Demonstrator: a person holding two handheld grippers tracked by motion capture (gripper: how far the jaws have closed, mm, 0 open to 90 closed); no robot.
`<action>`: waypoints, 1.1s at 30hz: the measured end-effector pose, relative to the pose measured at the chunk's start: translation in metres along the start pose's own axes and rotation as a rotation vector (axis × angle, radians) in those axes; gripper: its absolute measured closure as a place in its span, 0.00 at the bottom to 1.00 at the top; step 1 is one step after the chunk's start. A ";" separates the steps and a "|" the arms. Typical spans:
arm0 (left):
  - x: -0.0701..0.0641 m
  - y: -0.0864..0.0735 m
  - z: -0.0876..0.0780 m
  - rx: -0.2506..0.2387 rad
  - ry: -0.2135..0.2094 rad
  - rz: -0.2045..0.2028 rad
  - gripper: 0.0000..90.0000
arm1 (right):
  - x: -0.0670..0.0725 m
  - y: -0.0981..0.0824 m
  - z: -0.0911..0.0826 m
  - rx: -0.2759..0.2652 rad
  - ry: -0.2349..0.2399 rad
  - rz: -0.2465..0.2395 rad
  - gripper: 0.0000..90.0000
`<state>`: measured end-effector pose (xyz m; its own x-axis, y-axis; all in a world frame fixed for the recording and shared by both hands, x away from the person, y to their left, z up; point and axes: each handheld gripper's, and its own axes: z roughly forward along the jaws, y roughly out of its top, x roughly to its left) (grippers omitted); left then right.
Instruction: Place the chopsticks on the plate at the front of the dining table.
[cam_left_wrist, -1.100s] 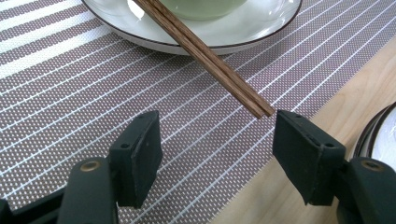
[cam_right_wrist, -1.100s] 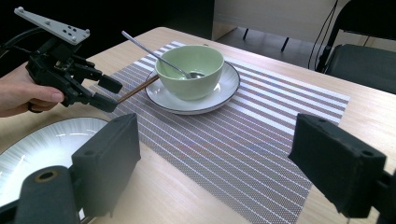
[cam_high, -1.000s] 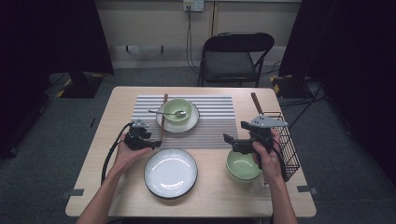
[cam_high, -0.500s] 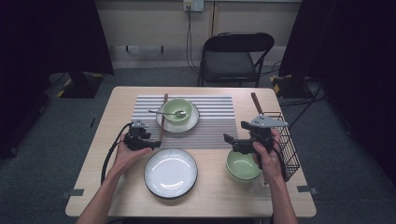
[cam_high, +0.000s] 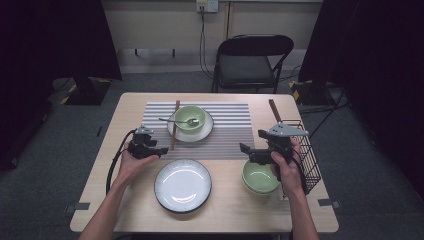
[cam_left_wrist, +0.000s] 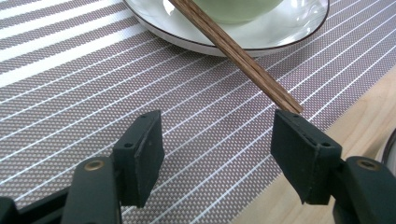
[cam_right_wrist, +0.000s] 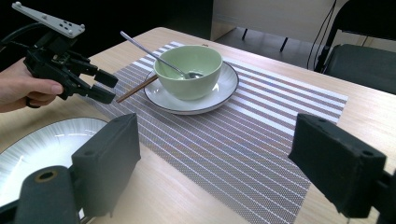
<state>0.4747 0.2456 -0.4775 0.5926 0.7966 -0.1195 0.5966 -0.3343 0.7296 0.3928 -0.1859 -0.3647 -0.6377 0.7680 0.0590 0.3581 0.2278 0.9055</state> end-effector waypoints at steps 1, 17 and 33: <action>-0.001 0.000 0.001 -0.001 -0.007 0.000 0.38 | 0.000 0.000 0.000 0.000 0.000 -0.001 0.17; 0.000 0.004 -0.002 -0.014 -0.008 -0.001 0.36 | 0.000 -0.001 0.000 0.002 -0.001 -0.002 0.17; 0.001 0.006 -0.028 -0.072 -0.004 0.009 0.29 | -0.005 -0.004 0.006 0.017 -0.005 0.008 0.17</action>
<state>0.4635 0.2590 -0.4545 0.6000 0.7917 -0.1152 0.5510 -0.3045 0.7770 0.3985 -0.1869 -0.3713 -0.6310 0.7731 0.0642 0.3751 0.2316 0.8976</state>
